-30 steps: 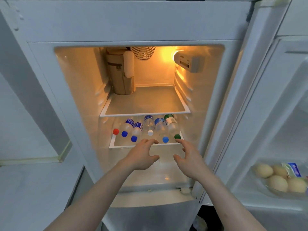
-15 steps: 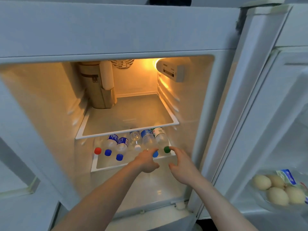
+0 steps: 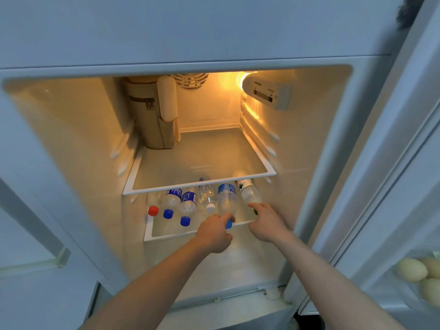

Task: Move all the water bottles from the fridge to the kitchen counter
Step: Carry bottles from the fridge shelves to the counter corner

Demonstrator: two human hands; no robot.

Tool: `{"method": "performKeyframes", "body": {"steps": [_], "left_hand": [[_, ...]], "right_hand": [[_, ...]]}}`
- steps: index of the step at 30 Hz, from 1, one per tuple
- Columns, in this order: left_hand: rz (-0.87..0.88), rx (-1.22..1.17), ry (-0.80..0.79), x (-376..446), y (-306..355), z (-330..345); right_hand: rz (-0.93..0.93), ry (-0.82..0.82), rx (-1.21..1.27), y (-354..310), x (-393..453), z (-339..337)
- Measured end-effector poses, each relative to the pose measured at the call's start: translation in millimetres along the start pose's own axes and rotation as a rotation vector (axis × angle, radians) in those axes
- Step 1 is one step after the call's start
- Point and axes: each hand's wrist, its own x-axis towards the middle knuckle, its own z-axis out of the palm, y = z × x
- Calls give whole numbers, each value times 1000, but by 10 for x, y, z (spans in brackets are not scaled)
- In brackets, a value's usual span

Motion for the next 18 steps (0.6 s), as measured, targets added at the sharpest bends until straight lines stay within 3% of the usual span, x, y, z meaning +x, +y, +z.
{"method": "performKeyframes", "body": {"steps": [8,18], "left_hand": [[23,-6,16,-80,-76,63],[84,20,36,-212,-154,150]], "right_hand": [[98,-36,-189,-82,229,119],[-36,-41,-304,-66,45,328]]}}
